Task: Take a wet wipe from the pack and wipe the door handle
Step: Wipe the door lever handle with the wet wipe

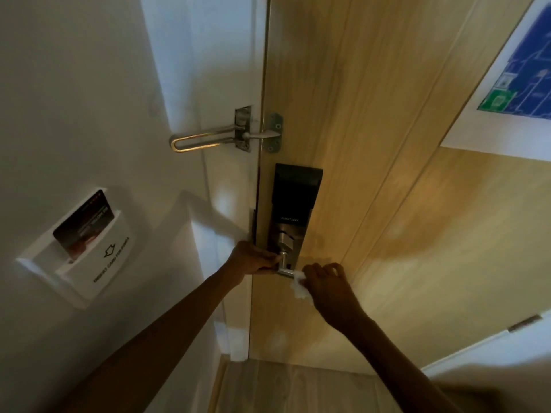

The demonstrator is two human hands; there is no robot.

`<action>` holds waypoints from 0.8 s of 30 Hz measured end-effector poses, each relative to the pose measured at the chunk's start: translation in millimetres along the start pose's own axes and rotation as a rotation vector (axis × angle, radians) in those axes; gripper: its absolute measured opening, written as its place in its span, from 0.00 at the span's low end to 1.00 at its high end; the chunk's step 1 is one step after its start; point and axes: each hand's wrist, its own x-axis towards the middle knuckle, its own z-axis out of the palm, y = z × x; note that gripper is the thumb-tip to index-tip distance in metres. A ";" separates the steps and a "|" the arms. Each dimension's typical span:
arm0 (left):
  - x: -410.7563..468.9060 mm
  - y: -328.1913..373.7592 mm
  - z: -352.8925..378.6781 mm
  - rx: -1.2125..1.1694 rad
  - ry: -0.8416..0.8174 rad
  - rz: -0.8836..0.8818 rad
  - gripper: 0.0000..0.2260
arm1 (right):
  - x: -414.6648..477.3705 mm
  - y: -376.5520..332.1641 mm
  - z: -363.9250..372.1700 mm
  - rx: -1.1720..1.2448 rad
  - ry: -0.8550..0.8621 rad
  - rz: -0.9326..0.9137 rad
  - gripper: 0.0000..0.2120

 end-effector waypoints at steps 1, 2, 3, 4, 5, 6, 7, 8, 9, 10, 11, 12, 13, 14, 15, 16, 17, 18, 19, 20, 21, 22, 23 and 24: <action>1.1 -1.1 -0.5 -0.015 0.004 -0.008 0.13 | -7.6 13.8 -1.2 -0.024 0.013 -0.007 0.18; 1.7 -0.9 -1.1 -0.024 0.004 -0.007 0.15 | -11.8 23.1 -1.7 -0.044 0.010 -0.009 0.18; 2.7 -0.1 -1.6 -0.014 0.002 0.004 0.16 | -11.7 25.2 -1.6 -0.060 -0.003 -0.011 0.18; 3.6 1.2 -2.0 0.020 -0.002 0.023 0.16 | -7.2 19.2 -1.8 -0.066 -0.014 -0.017 0.17; 5.2 2.1 -2.4 0.066 -0.004 0.044 0.16 | -0.1 7.6 -1.8 -0.053 -0.021 -0.017 0.17; 6.3 2.5 -2.4 0.103 -0.007 0.053 0.15 | 7.2 -4.8 0.3 -0.027 -0.028 -0.007 0.17; 7.6 2.1 -1.9 0.120 -0.008 0.047 0.14 | 13.0 -15.8 1.7 -0.007 -0.029 0.001 0.18; 8.7 0.5 -1.7 0.111 -0.006 0.035 0.12 | 16.1 -23.3 2.3 0.000 -0.022 -0.007 0.18; 9.7 -1.8 -1.8 0.079 -0.007 0.018 0.10 | 15.7 -24.6 0.7 -0.002 -0.014 -0.024 0.18; 9.4 -3.6 -1.7 0.025 -0.008 -0.006 0.09 | 12.2 -19.0 -1.4 -0.003 -0.004 -0.036 0.18; 8.8 -5.0 -2.3 -0.035 -0.007 -0.029 0.09 | 6.1 -8.1 -3.7 0.002 0.011 -0.041 0.19; 8.3 -5.9 -2.7 -0.081 -0.008 -0.040 0.11 | -1.5 5.2 -5.7 0.008 0.026 -0.044 0.19; 8.0 -7.5 -3.1 -0.101 -0.013 -0.032 0.13 | -8.6 18.8 -7.5 0.008 0.038 -0.046 0.20; 7.6 -8.6 -3.2 -0.102 -0.019 -0.016 0.14 | -14.2 30.7 -9.1 0.007 0.035 -0.047 0.20; 7.2 -8.9 -2.8 -0.096 -0.021 -0.001 0.14 | -17.2 38.8 -9.8 0.004 0.020 -0.050 0.19; 6.4 -8.9 -2.5 -0.086 -0.021 0.005 0.14 | -17.4 41.7 -9.3 -0.001 0.007 -0.057 0.18; 6.2 -8.5 -2.3 -0.076 -0.017 0.006 0.14 | -15.6 39.6 -8.4 -0.003 -0.001 -0.064 0.15; 6.3 -8.8 -2.8 -0.067 -0.015 0.007 0.14 | -12.8 34.1 -6.3 0.003 -0.005 -0.064 0.12; 6.5 -9.4 -2.9 -0.064 -0.020 0.010 0.13 | -9.6 26.7 -4.1 0.014 -0.007 -0.057 0.10; 6.1 -9.5 -3.2 -0.064 -0.029 0.011 0.13 | -6.0 18.3 -2.1 0.024 -0.006 -0.048 0.10; 5.8 -9.7 -3.6 -0.066 -0.035 0.014 0.13 | -1.9 10.3 -0.7 0.029 -0.003 -0.042 0.11; 5.8 -10.3 -4.2 -0.066 -0.040 0.017 0.13 | 2.6 2.8 0.6 0.031 -0.006 -0.035 0.12; 6.4 -11.1 -4.7 -0.065 -0.043 0.021 0.13 | 7.4 -4.4 0.7 0.033 -0.016 -0.027 0.13; 6.7 -11.5 -5.2 -0.061 -0.046 0.024 0.13 | 11.9 -10.8 1.1 0.039 -0.024 -0.023 0.13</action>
